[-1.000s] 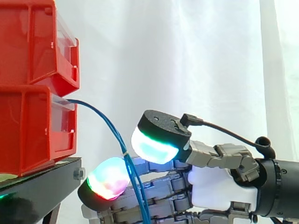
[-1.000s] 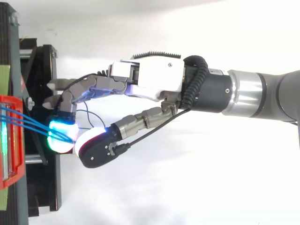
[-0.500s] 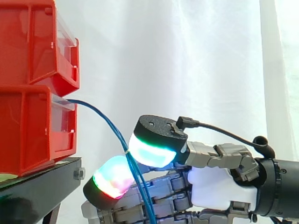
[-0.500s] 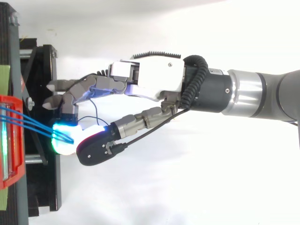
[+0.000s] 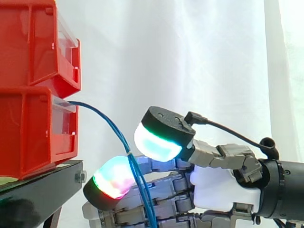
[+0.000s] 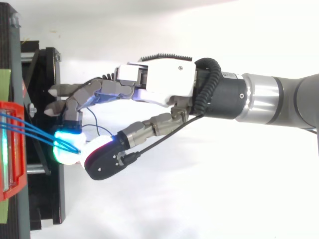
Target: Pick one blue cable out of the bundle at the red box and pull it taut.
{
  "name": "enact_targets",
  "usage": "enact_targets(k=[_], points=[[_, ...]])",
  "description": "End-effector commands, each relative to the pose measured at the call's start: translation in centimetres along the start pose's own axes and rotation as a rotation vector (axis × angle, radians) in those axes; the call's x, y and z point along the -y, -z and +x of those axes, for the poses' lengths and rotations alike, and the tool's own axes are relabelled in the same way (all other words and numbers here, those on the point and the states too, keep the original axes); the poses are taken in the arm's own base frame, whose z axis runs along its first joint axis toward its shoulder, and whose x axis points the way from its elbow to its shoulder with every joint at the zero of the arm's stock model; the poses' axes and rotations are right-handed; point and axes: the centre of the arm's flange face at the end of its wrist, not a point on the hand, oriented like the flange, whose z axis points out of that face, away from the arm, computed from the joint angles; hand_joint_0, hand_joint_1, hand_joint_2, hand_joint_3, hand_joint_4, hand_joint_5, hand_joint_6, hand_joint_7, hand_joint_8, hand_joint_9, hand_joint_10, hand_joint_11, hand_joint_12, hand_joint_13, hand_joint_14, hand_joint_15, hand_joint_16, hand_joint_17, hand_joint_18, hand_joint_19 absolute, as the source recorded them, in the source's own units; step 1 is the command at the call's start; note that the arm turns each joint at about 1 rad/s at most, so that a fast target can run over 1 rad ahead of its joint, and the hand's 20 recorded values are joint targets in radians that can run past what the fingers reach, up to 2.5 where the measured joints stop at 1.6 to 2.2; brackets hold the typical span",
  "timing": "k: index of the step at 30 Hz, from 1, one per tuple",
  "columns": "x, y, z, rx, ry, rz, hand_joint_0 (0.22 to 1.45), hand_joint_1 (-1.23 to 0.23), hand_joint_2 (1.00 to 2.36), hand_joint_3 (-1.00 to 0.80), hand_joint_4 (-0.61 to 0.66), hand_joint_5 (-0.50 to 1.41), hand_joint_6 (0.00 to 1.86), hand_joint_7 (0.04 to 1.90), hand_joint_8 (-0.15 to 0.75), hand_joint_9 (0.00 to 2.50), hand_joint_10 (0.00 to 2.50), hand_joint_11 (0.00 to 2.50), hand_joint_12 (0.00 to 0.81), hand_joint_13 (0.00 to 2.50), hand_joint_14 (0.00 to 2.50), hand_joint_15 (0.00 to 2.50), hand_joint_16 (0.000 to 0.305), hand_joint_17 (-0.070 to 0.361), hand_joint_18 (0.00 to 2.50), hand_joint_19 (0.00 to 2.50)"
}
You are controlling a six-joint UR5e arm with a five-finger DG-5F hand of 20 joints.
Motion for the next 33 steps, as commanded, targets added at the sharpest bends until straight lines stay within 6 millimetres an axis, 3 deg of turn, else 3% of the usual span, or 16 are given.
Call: enact_targets(k=[1,11,33], points=[[0.0,0.0,0.0,0.000,0.000,0.000,0.55,-0.61,1.00,-0.50,0.19,-0.22,0.86,0.76,0.280,0.34,0.00,0.15,0.363,0.12,0.00,0.12,0.053,0.119,0.08,0.09],[-0.1,-0.1,0.0,0.000,-0.001,-0.003,0.59,-0.75,1.00,-0.50,0.17,-0.21,0.88,0.81,0.276,0.39,0.00,0.14,0.359,0.17,0.00,0.08,0.052,0.117,0.16,0.03],[-1.3,-0.9,0.7,-0.006,-0.005,-0.020,0.64,-0.76,1.02,-0.26,0.07,-0.22,0.93,0.88,0.279,0.42,0.00,0.18,0.360,0.21,0.00,0.09,0.051,0.114,0.21,0.03]])
